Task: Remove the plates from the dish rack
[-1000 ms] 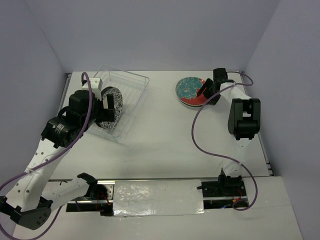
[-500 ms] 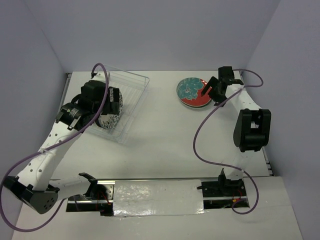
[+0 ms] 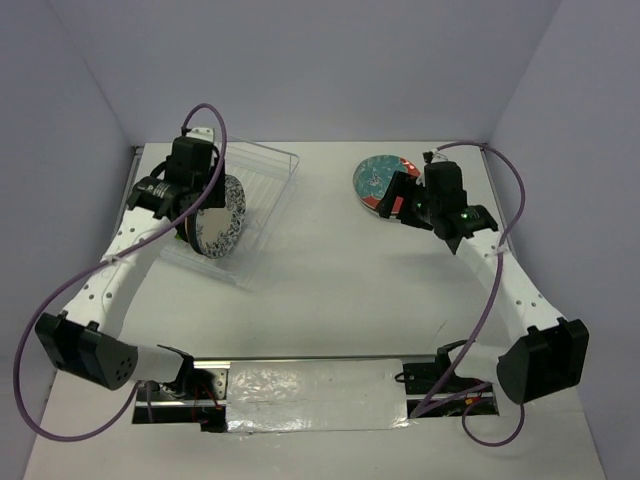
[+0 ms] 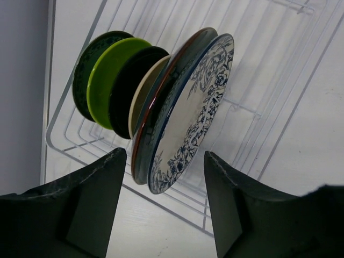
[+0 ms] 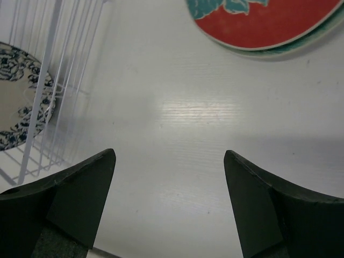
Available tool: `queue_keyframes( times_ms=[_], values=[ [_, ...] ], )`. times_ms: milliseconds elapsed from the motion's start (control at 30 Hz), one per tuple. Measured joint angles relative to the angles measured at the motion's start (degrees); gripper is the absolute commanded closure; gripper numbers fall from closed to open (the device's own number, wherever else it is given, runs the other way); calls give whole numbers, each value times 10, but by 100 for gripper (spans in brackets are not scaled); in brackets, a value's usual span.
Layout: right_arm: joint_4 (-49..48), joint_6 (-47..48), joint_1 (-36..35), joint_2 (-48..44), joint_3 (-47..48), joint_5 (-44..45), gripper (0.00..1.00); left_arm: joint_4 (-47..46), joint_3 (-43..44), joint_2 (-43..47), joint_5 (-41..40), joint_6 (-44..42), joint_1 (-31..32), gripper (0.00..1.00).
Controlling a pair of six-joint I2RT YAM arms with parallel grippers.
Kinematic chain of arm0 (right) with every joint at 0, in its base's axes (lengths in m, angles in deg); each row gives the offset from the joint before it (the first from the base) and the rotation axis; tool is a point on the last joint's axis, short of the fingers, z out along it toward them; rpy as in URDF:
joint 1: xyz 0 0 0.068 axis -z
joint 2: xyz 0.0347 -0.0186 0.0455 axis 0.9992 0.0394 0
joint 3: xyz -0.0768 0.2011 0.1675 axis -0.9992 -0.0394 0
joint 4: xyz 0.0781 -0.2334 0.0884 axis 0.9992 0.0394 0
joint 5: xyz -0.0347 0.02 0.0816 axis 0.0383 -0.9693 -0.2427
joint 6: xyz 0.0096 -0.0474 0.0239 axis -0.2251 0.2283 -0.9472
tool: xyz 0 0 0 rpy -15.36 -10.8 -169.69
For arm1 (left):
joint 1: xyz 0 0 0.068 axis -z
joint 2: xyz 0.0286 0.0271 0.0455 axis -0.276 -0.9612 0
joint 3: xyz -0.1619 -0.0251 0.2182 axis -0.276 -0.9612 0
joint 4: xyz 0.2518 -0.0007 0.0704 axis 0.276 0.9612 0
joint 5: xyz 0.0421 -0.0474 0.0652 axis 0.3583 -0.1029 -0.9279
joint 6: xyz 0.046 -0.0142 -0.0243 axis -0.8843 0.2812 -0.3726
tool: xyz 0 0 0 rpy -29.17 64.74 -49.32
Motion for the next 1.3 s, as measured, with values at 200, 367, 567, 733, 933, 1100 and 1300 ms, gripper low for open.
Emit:
queue_keyframes(
  times_ms=[200,367,567,733,933,1100,1300],
  values=[
    [-8,12,-33,-28,-33,-5,12,-4,7,-45,2,-10,0,35],
    [-8,14,-45,-40,-59,-5,12,-8,11,-68,1,-10,0,40],
    [-10,14,-53,-56,-63,-5,12,-16,11,-83,-1,-12,-5,48],
    [-11,14,-59,-65,-67,-5,12,-21,11,-93,-5,-23,-13,62],
    [-12,14,-65,-76,-68,2,12,-23,9,-98,-17,-27,-17,71],
    [-15,9,-67,-112,-76,15,12,-26,7,-98,-19,-37,-17,65],
    [-15,4,-68,-151,-81,19,13,-30,-4,-98,-20,-38,-17,62]
  ],
)
